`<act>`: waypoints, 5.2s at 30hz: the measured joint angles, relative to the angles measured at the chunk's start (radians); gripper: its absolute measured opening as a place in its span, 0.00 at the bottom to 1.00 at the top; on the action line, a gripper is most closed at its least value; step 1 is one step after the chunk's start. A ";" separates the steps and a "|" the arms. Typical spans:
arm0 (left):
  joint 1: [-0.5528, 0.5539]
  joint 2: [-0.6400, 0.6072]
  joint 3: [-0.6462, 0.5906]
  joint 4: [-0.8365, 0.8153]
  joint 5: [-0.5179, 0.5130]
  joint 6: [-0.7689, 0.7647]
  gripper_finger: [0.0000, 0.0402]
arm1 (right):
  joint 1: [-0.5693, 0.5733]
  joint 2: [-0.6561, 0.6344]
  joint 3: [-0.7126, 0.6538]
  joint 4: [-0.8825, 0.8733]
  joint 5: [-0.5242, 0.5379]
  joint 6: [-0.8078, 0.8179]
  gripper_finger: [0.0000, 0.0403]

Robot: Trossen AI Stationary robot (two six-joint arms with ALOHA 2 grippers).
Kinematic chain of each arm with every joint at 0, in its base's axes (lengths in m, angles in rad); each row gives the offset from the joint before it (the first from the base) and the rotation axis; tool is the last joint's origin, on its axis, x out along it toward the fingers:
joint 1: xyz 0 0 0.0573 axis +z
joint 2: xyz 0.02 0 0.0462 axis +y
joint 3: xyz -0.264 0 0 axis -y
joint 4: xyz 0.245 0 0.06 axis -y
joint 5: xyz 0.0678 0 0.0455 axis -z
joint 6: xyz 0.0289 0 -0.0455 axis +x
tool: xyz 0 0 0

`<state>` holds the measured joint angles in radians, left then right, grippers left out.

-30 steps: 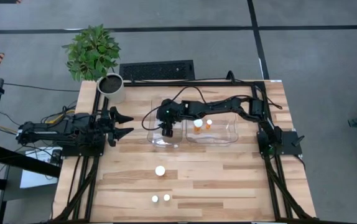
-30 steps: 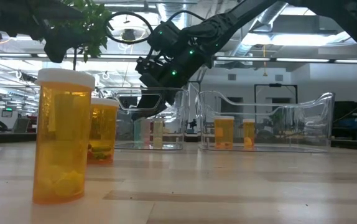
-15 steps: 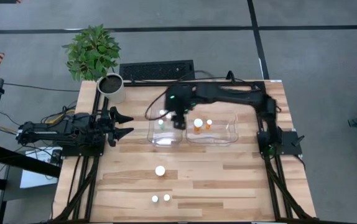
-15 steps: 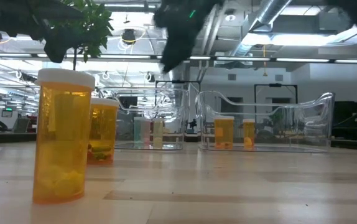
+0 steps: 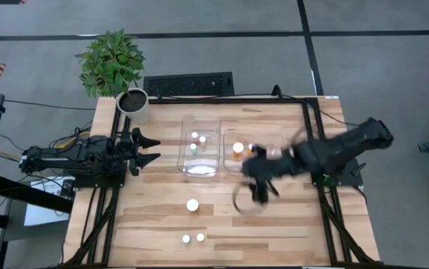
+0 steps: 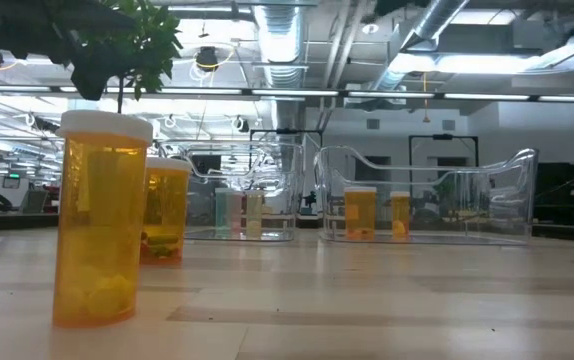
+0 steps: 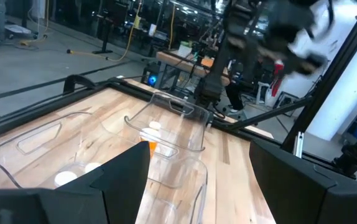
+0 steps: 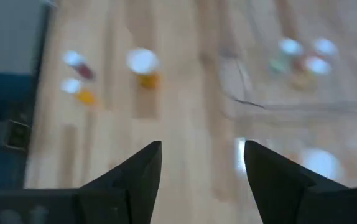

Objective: Pick and place medicine bottles into bin by pill shape (circle, oval)
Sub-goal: Put the small orange pill bottle into the left transparent bin

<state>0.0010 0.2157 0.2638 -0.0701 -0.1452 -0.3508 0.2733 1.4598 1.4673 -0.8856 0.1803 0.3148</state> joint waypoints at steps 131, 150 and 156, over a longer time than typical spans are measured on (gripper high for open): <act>0.000 0.000 0.000 0.005 -0.039 -0.008 0.67 | -0.256 0.307 -0.182 0.928 -0.195 -0.526 0.32; 0.000 0.000 0.000 -0.009 -0.060 0.007 0.67 | -0.464 0.562 -0.185 1.237 -0.576 -0.352 0.32; 0.000 0.000 0.000 -0.010 -0.066 0.008 0.67 | -0.460 0.589 -0.187 1.174 -0.557 -0.356 0.32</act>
<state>0.0006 0.2157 0.2638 -0.0799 -0.2108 -0.3431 -0.1864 2.0486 1.2801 0.2885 -0.3769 -0.0417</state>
